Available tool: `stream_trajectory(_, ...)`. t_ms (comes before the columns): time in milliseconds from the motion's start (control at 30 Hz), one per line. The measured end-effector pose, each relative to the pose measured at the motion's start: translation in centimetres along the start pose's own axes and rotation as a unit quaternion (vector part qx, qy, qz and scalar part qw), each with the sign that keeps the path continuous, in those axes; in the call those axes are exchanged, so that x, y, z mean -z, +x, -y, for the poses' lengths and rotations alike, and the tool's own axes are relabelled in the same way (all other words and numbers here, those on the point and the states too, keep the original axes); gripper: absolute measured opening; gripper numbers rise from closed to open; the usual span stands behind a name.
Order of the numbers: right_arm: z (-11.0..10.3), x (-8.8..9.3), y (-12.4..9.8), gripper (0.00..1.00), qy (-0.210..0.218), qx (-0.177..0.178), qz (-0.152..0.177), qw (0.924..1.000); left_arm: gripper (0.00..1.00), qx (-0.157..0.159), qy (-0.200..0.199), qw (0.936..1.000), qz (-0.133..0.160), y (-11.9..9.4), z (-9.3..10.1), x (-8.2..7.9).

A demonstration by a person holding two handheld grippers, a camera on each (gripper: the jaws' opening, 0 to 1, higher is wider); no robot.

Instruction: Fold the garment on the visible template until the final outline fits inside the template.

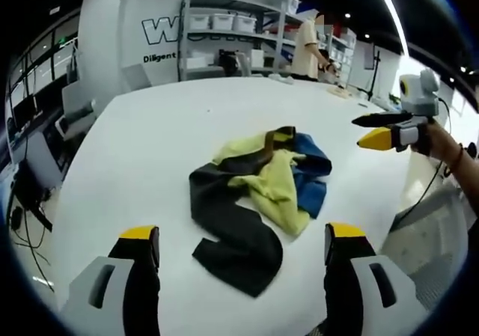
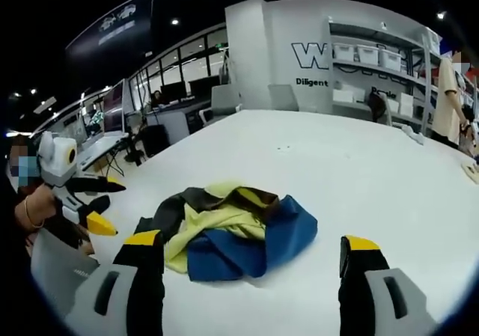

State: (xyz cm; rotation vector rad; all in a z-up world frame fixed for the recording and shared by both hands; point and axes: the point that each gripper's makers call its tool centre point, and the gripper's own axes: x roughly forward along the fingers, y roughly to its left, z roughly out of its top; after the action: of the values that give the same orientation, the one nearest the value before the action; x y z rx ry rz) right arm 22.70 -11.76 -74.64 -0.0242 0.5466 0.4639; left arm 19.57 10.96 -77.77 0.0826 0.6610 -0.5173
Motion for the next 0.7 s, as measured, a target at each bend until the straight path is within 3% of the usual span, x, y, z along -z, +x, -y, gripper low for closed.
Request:
stream_trajectory(333, 1.1, -0.4, 1.8, 0.87, -0.002, -0.005, -0.002, 1.0, 0.84, 0.003, 0.007, 1.0, -0.002, 2.1, -1.0, -1.0)
stream_trajectory(700, 1.6, 0.8, 4.3, 0.79, -0.001, -0.02, -0.018, 0.9996, 0.71, -0.011, 0.004, 0.9999, -0.006, 5.1, -2.4, -1.6)
